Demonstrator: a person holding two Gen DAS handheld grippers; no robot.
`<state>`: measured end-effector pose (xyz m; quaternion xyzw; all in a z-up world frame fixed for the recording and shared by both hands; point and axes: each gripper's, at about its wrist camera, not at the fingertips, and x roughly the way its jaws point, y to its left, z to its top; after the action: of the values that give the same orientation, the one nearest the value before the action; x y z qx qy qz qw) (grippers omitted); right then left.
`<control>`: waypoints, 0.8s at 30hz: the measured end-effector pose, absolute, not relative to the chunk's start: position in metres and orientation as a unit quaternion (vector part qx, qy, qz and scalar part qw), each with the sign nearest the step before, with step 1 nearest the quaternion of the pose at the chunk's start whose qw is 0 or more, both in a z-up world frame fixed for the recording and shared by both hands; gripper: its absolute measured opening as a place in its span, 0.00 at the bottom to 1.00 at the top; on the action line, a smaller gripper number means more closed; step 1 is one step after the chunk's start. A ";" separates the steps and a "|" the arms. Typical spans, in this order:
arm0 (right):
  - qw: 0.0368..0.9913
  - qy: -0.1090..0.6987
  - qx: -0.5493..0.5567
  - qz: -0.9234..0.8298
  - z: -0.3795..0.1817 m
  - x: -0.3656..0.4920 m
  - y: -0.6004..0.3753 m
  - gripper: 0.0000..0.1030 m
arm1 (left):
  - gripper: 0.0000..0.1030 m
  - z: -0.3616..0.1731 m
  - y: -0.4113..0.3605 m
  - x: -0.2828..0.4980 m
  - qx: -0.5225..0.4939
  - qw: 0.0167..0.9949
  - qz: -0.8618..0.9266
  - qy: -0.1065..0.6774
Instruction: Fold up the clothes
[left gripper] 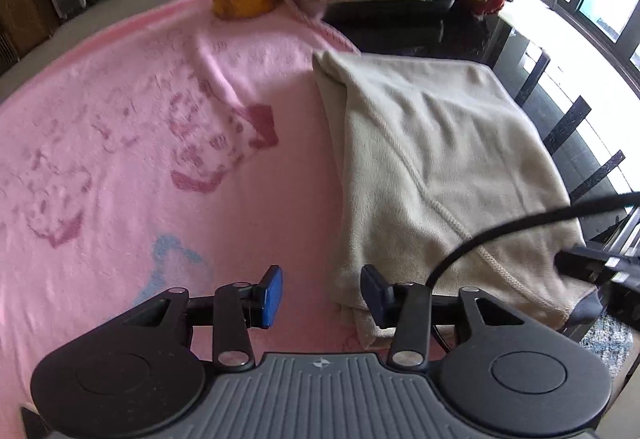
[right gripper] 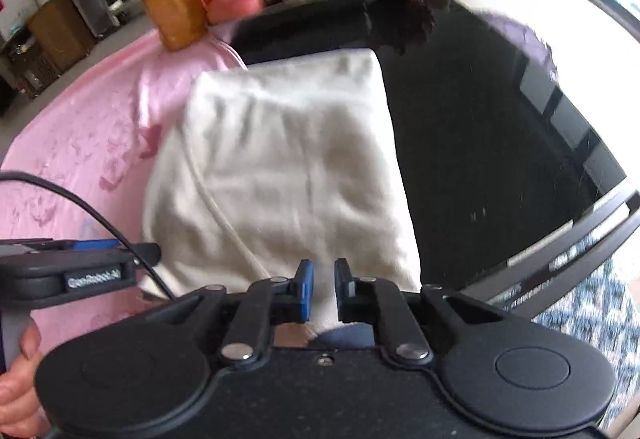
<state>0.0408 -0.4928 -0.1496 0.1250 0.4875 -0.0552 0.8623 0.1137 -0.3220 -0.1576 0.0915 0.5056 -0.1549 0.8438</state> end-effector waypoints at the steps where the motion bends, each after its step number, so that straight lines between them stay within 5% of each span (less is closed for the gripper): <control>1: 0.870 0.476 0.122 -0.051 -0.138 0.040 -0.490 0.12 | 0.42 -0.152 -0.321 0.112 0.094 0.846 -0.154 0.501; 6: 0.902 0.413 0.118 -0.050 -0.068 0.032 -0.470 0.19 | 0.49 -0.106 -0.307 0.101 0.075 0.854 -0.166 0.486; 13: 0.925 0.368 0.059 -0.075 0.021 0.004 -0.424 0.46 | 0.72 -0.033 -0.278 0.058 0.072 0.879 -0.199 0.428; 20: 0.926 0.365 0.043 -0.088 0.077 -0.049 -0.401 0.69 | 0.88 0.010 -0.251 0.012 0.068 0.876 -0.235 0.416; 24: 0.923 0.367 0.054 -0.099 0.078 -0.073 -0.398 0.75 | 0.89 0.014 -0.243 -0.005 0.082 0.874 -0.229 0.422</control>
<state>-0.0729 -0.3978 0.0779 0.0541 0.3668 -0.0994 0.9234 -0.0051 -0.2432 0.0136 0.0816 0.4217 -0.2291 0.8735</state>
